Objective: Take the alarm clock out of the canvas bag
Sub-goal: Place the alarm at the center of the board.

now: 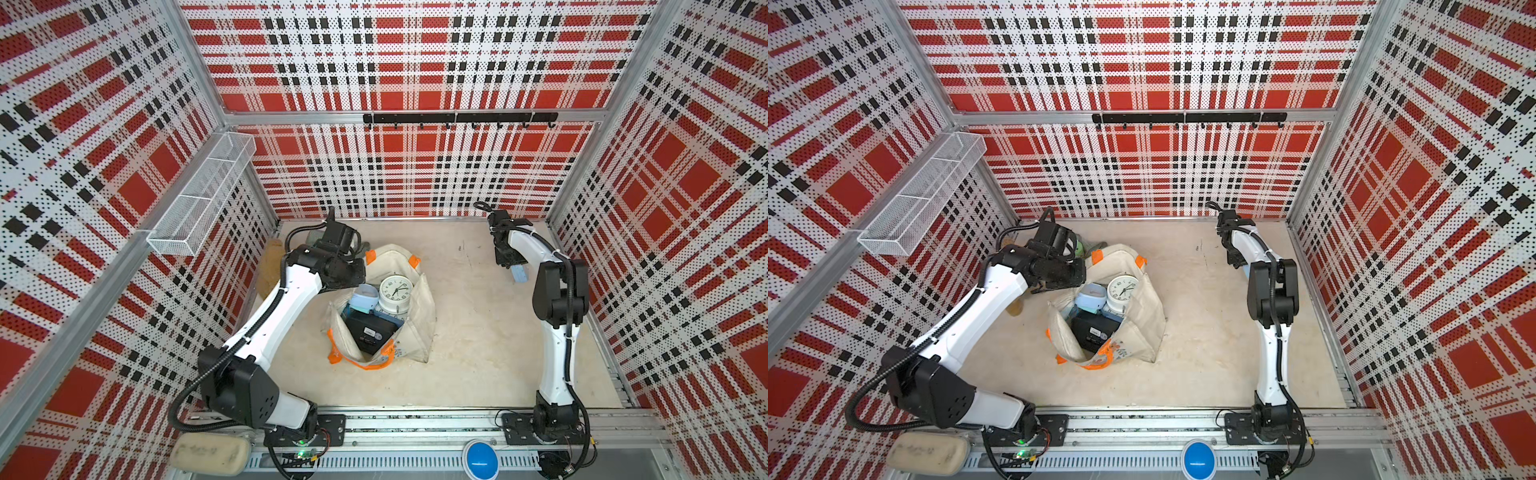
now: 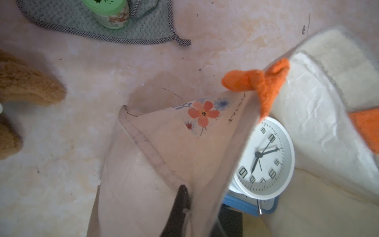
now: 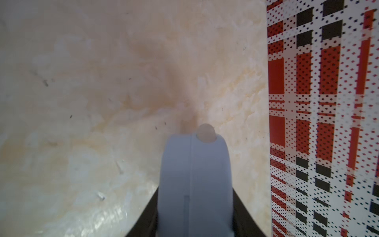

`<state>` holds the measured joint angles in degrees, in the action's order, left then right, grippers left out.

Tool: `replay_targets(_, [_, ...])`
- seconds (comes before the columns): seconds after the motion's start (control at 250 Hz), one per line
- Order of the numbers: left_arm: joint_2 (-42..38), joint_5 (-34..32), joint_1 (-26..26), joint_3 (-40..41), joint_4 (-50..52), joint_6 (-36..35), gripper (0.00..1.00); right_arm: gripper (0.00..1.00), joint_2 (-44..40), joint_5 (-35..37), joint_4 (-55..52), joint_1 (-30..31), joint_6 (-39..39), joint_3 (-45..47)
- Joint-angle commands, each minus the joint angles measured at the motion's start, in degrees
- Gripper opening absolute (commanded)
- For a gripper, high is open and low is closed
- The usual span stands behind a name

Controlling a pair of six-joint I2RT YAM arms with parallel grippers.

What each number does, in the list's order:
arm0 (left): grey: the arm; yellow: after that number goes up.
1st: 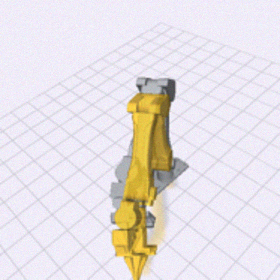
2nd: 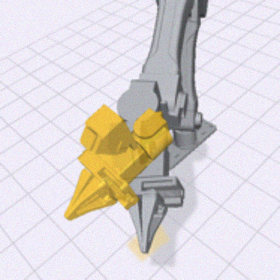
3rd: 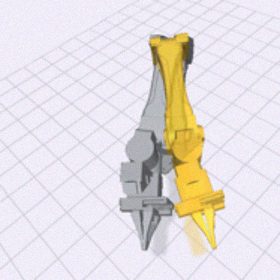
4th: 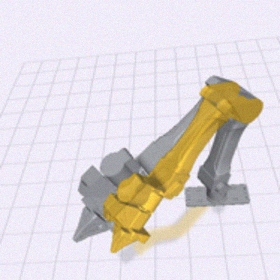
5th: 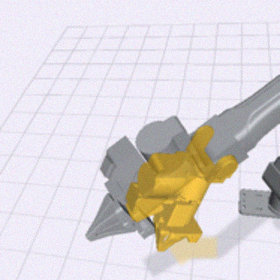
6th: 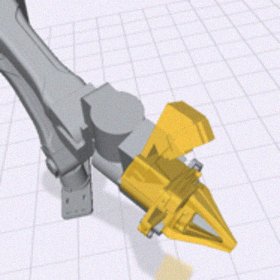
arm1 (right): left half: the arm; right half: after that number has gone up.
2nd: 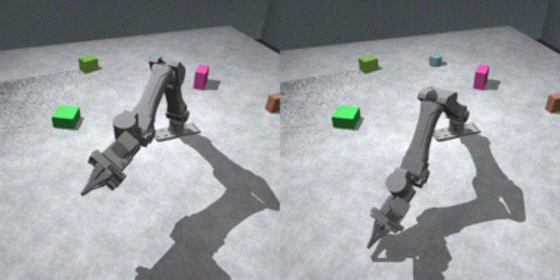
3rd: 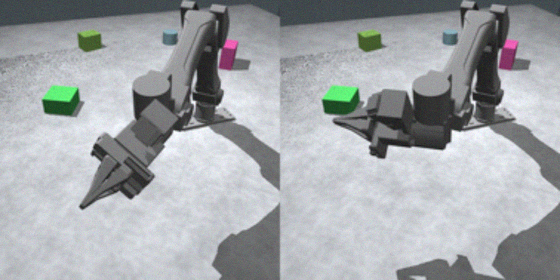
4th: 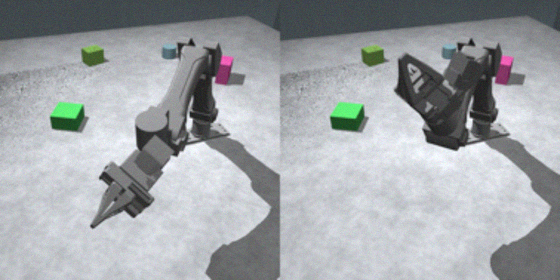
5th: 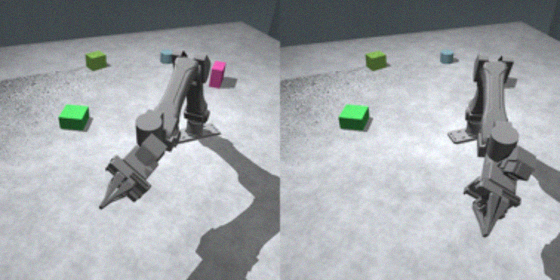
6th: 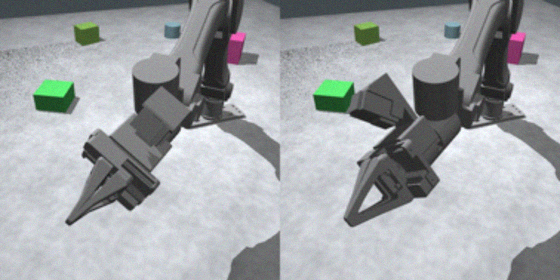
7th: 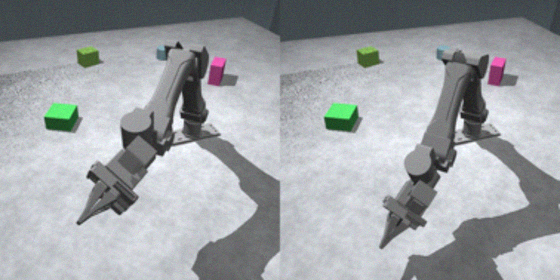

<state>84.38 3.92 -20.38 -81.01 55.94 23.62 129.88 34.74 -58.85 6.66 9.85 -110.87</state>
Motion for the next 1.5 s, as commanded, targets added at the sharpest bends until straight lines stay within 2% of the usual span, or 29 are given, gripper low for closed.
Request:
replay_targets(0.0, [1.1, 4.7, -2.4, -3.0, -5.1, 1.7, 0.07, 0.39, 1.7, 1.9, 1.1, -0.3, 0.6, -3.4])
replay_targets(0.1, [2.6, 5.0, -3.6, -4.2, -5.5, 2.3, 0.07, 0.45, 3.1, 1.5, 1.7, -0.3, 0.4, -3.8])
replay_targets(0.2, [4.1, 5.1, -4.8, -5.6, -6.1, 3.0, 0.07, 0.59, 3.6, 0.2, 1.9, -0.3, 0.3, -3.8])
replay_targets(0.36, [5.9, 5.0, -6.4, -7.3, -6.2, 3.2, 0.07, 0.68, 2.6, -1.9, 3.3, -0.3, -0.3, -1.8])
replay_targets(0.62, [6.3, 4.1, -8.7, -6.9, -6.2, 3.4, 0.05, 0.76, -5.8, -9.0, 4.1, -0.3, -0.4, -0.6])
replay_targets(0.844, [6.6, 3.7, -9.7, -5.6, -5.6, 5.7, 0.04, 0.77, -19.2, -18.7, 2.9, 2.7, 0.6, -0.5])
replay_targets(0.948, [6.9, 2.6, -11.4, -6.5, -5.5, 7.7, 0.04, 0.75, -24.8, -23.9, -1.2, 7.6, 0.5, -3.4])
replay_targets(1.016, [7.2, 1.5, -12.8, -6.9, -5.3, 8.8, 0.03, 0.73, -29.2, -28.8, -1.8, 13.0, 0.6, -3.5])
replay_targets(1.072, [7.5, 1.4, -13.5, -6.6, -5.2, 9.7, 0.03, 0.71, -32.1, -30.1, -2.3, 18.8, 1.4, -3.8])
replay_targets(1.24, [6.1, 0.1, -14.3, -4.7, -5.3, 12.4, 0.0, 0.64, -33.2, -32.9, -3.0, 33.4, 7.9, -3.4])
replay_targets(1.365, [3.5, -2.6, -14.1, -4.0, -5.0, 13.7, 0.0, 0.58, -31.0, -33.7, -2.9, 38.4, 12.6, -0.1])
replay_targets(1.493, [0.8, -3.8, -12.8, -2.9, -4.4, 14.3, 0.0, 0.56, -33.1, -35.0, 0.8, 39.6, 18.2, 8.2])
